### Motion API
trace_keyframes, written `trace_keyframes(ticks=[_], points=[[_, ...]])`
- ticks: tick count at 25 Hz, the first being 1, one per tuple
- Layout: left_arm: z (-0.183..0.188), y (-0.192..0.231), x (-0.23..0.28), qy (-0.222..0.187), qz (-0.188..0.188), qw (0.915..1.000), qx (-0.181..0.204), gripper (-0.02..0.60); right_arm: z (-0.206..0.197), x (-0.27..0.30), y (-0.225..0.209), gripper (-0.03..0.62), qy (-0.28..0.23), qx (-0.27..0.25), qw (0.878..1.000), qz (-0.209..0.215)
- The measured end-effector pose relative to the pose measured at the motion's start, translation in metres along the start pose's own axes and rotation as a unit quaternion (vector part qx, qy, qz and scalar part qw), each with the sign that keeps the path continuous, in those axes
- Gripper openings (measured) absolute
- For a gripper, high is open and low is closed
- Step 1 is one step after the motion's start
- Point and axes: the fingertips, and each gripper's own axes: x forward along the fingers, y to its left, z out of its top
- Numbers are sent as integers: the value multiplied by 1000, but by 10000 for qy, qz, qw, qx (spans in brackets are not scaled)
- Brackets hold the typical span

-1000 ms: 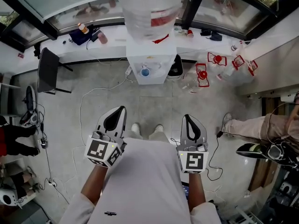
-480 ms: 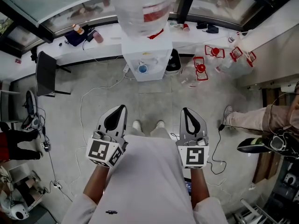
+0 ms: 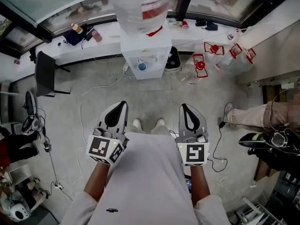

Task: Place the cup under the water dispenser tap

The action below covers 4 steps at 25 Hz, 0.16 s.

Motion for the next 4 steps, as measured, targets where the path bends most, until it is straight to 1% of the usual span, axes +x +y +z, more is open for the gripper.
trace_keyframes(ticks=[4], points=[[0,-3,0,0,-20,10000,3,2,-1,-2,-2,11,49,35,10000,-10]])
